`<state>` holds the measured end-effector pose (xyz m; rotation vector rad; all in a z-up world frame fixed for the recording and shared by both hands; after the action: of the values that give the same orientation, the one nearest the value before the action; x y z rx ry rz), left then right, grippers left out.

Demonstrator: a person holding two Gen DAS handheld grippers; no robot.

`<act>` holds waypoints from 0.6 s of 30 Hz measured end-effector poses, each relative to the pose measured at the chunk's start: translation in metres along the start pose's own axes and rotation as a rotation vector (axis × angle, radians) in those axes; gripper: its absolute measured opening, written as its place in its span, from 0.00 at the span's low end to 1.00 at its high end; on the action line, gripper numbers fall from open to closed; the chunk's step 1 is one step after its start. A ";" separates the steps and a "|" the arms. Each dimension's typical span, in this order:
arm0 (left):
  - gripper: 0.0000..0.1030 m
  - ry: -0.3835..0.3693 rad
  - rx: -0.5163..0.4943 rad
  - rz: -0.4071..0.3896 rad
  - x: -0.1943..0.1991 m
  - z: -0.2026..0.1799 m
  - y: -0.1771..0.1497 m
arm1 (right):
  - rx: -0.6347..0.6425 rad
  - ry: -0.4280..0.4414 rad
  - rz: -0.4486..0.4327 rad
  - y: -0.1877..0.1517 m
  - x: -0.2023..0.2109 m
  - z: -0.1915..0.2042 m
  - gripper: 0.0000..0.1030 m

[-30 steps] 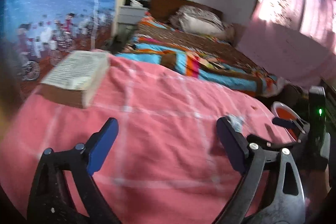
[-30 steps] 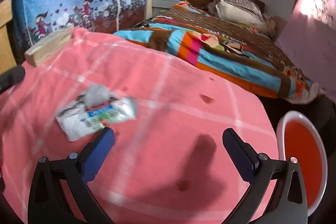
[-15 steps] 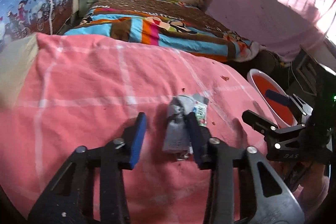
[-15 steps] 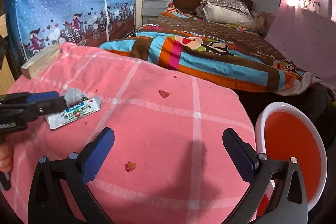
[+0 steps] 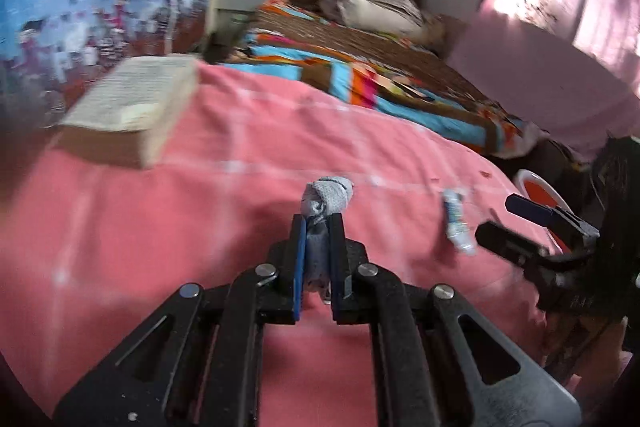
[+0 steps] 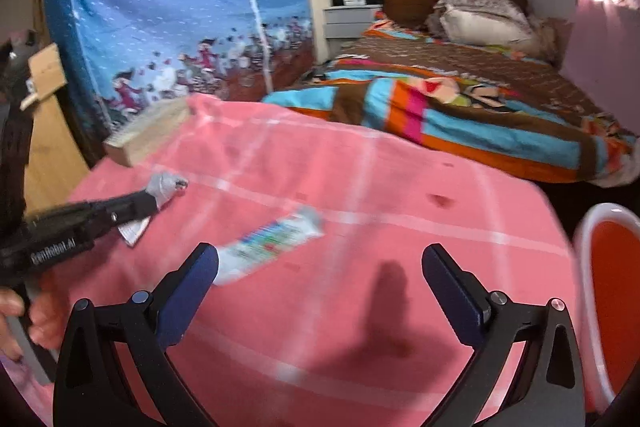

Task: Collect trash
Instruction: 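Grasp the grey cloth scrap with the left tool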

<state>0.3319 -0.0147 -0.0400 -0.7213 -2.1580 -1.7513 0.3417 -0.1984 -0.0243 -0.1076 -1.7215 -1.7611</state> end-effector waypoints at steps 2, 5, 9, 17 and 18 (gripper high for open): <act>0.16 0.019 0.014 -0.005 0.007 0.013 -0.002 | -0.014 0.020 0.015 0.002 -0.008 0.016 0.85; 0.16 0.027 0.054 -0.002 0.011 0.027 -0.005 | 0.007 -0.031 0.045 -0.001 -0.023 0.029 0.79; 0.16 0.021 0.078 -0.003 0.009 0.027 -0.006 | 0.035 -0.097 0.059 -0.009 -0.030 0.028 0.48; 0.16 -0.021 0.027 -0.032 0.012 -0.002 -0.004 | -0.005 -0.080 0.033 -0.015 -0.016 0.015 0.07; 0.16 -0.025 0.021 -0.036 0.013 -0.005 -0.003 | 0.003 -0.083 0.029 -0.015 -0.014 0.013 0.06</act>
<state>0.3187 -0.0175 -0.0350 -0.7074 -2.2157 -1.7429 0.3400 -0.1823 -0.0430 -0.2060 -1.7722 -1.7558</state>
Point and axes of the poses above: each gripper's, at about its wrist camera, not at the fingertips, and x roughly against the way its jaws point, z to its left, y to its top, the point moved 9 cm from there along -x, roughly the way its jaws point, and after that the axes turned 10 degrees about -z, right-handed, at the moved point
